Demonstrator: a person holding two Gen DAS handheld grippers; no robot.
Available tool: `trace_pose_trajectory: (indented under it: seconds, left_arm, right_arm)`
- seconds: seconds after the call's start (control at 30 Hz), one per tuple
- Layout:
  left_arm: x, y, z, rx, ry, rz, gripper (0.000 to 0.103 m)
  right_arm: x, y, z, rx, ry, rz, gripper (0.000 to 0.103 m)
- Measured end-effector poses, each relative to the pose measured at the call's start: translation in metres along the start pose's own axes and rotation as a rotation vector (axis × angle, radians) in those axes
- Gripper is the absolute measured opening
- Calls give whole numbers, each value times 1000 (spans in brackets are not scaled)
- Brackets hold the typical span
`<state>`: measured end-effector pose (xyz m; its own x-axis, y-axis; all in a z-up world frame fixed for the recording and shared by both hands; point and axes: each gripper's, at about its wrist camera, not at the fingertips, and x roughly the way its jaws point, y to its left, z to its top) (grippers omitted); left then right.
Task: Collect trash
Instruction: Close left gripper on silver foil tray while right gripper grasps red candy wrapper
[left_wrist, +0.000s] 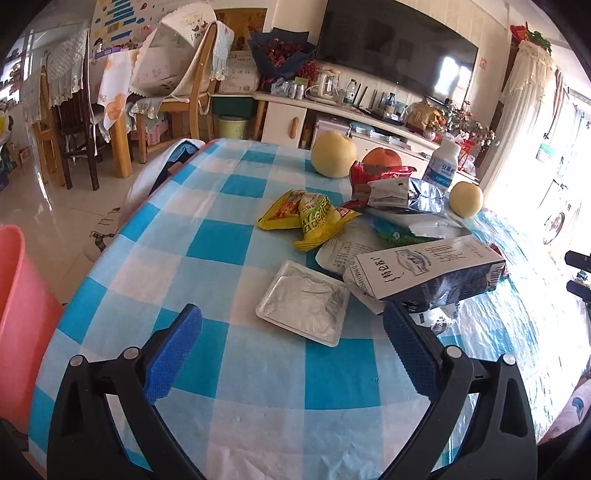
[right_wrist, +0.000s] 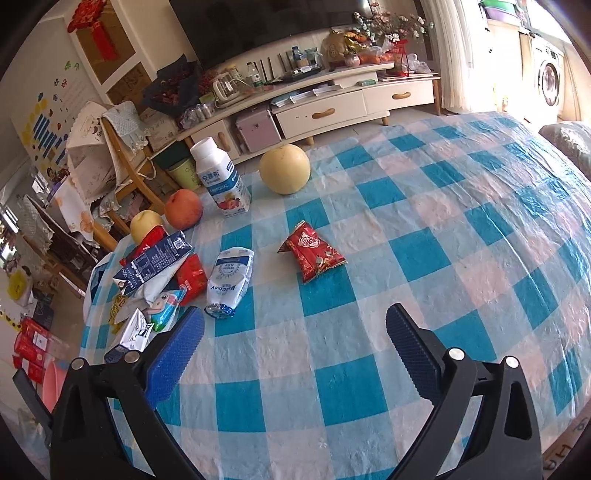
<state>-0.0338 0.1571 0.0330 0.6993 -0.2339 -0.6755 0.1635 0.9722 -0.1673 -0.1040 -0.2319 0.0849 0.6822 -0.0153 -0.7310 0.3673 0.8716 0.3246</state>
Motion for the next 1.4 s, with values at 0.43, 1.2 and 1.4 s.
trace_pose_trajectory:
  seconds: [0.43, 1.2, 1.4]
  left_arm:
    - [46, -8, 3, 100, 149, -3, 88]
    - [51, -16, 9, 116, 141, -8, 69]
    - [45, -6, 11, 73, 127, -18, 69]
  right_arm:
    - [71, 1, 31, -80, 93, -29, 86]
    - [153, 8, 45, -233, 178, -166, 54]
    - [152, 7, 45, -230, 186, -166, 44]
